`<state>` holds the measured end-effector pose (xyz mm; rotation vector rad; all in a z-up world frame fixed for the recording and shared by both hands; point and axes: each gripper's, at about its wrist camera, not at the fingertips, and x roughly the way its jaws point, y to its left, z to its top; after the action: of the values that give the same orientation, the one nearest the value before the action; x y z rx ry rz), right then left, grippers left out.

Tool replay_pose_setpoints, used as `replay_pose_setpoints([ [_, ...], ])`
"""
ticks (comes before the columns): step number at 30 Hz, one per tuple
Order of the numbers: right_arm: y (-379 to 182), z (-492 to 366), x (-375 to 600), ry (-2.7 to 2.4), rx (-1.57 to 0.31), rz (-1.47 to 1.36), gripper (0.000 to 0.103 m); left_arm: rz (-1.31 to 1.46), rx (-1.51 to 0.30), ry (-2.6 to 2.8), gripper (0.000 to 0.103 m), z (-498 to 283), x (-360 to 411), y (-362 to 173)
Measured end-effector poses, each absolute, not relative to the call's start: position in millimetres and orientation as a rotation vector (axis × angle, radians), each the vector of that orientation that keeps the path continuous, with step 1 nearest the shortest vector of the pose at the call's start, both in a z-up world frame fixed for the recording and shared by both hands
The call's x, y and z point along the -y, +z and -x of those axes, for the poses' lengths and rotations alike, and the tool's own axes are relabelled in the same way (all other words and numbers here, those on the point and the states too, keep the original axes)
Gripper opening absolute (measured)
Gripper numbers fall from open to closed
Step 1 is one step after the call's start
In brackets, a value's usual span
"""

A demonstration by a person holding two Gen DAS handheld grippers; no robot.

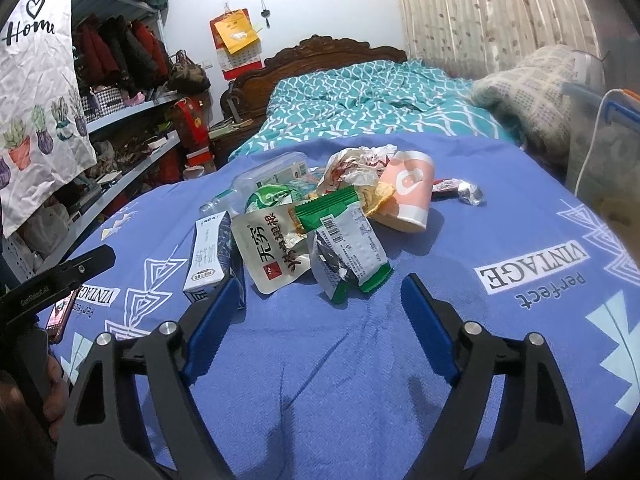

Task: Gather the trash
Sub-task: 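Move both tools toward the trash pile on the bed, then grasp the green-and-white snack wrapper with the right tool while the left tool grasps the milk carton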

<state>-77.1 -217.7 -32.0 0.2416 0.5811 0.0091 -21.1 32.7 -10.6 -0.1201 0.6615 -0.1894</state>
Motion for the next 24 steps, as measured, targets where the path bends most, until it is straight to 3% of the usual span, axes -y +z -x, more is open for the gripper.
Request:
replay_pose_setpoints([
  [9,-34,74,223,0.011,-0.584,-0.248,0.079,0.111,-0.660,-0.191,0.094,18,-31,-12],
  [15,-35,65,232,0.016,-0.598,-0.256,0.067,0.154,-0.702,-0.211,0.094,6,-39,-18],
  [18,-37,57,236,0.031,-0.617,-0.253,0.056,0.191,-0.741,-0.255,0.094,-5,-38,-23],
  [24,-42,38,241,0.042,-0.647,-0.250,0.054,0.229,-0.828,-0.334,0.090,-36,-11,-32],
])
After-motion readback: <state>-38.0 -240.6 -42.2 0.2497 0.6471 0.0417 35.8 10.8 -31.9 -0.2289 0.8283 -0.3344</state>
